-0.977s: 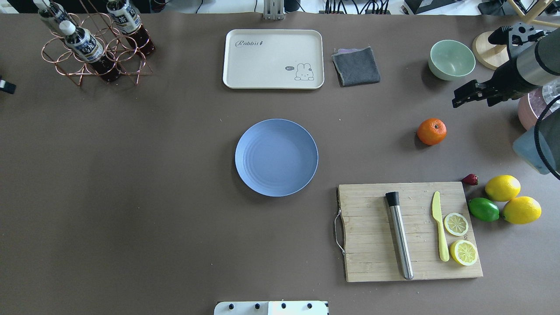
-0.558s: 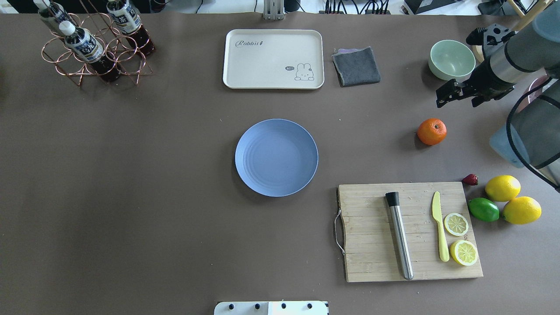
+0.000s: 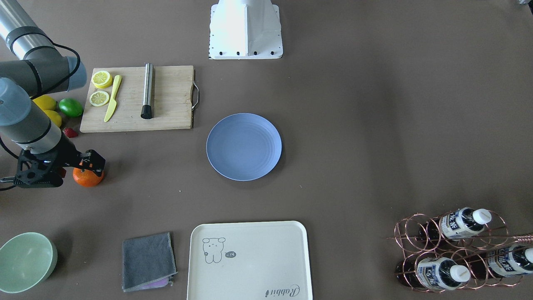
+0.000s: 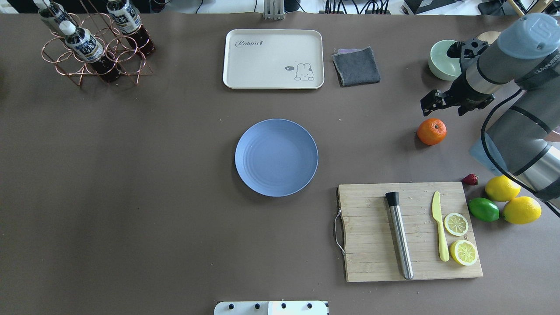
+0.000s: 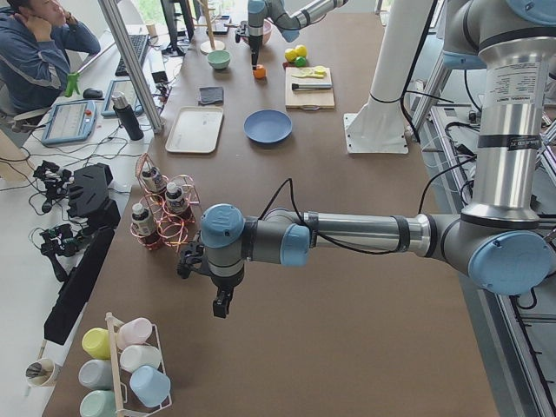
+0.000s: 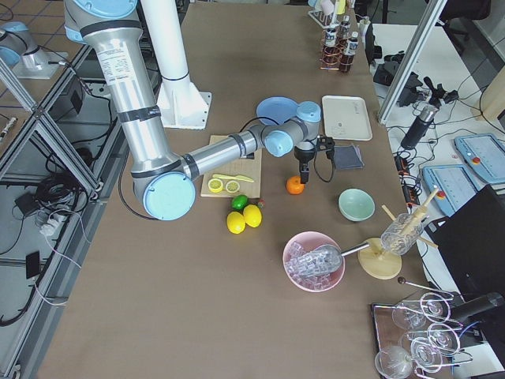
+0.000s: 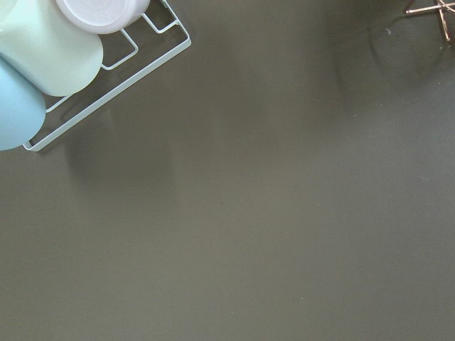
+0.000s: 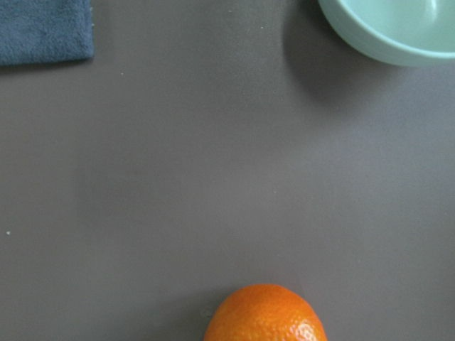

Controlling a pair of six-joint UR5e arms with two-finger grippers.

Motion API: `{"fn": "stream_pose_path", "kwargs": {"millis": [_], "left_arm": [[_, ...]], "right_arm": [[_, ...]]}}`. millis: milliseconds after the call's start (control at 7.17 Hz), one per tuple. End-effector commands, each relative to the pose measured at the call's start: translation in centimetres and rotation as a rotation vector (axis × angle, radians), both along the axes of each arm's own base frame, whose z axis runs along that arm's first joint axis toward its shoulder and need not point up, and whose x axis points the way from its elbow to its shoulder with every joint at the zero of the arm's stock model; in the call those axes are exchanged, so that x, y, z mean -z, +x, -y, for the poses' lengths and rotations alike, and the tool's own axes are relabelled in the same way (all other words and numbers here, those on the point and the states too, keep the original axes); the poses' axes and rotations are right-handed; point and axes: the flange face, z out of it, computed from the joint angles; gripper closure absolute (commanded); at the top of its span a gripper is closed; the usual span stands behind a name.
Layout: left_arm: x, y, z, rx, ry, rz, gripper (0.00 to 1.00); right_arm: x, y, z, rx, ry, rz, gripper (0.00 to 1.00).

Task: Pick orange to plate
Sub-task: 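Lower the right gripper onto the orange and close on it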

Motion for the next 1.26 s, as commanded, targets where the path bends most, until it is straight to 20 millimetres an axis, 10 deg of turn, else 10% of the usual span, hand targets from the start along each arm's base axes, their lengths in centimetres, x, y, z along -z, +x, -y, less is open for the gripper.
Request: {"fn": "stream_pose_path", "kwargs": {"millis": [0,419,698,1116], "left_arm": [[0.1,0.1,-0.1,-0.002,-0.001,-0.014,0.02],[0.1,0.2,-0.2,-0.003,0.001,-0.022,0.02],[0.1,0.2,-0.2,-0.003,0.004,-0.022,0.02],[0.1,0.4,-0.3,-0.006,0.000,-0.049,0.02]], "right_arm": [[-3.0,-1.4,-0.1,-0.004,0.015,0.011,0.00],[-3.1,-2.6,-1.2,0.010,0.008,0.012,0.06],[-1.7,-2.6,-1.3,-0.025,-0.009,0.037,0.99],[15.8,-6.2,-3.1,-0.086,-0.097,0.088,1.00]]}}
